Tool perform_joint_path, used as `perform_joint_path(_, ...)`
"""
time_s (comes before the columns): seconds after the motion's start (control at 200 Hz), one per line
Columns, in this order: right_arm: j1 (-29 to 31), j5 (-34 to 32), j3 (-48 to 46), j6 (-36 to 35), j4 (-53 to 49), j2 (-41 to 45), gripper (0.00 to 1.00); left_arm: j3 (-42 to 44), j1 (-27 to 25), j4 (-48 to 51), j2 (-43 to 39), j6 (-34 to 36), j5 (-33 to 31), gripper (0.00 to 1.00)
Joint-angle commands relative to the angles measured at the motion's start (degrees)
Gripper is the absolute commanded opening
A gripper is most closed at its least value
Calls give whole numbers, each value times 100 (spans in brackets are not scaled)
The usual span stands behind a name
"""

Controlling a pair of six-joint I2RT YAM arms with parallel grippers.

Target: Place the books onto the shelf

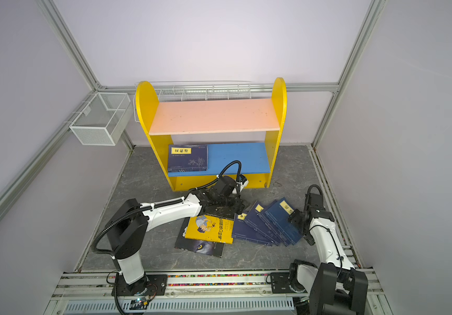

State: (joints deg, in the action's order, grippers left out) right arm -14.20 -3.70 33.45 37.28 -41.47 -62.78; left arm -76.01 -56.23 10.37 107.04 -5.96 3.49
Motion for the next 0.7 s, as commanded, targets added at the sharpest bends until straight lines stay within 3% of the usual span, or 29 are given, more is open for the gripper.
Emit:
perform_joint_path(0.0,-341,246,-293,-20,488,-45,96,-592,-12,245,376,421,647,84)
perform_joint_path(0.195,-357,384,-236,-551,1174,-237,92,-1585,-87,541,1258,487,1419,83)
perform_joint_path(0.385,-209,814,-175,-761,1480,-542,89,-2442,-265,1135,2044,776,1644,83)
perform_joint_path(0.7,1423,567,235,-1153,1293,-897,86,-2871,-257,1423,2585,1008,1754,77)
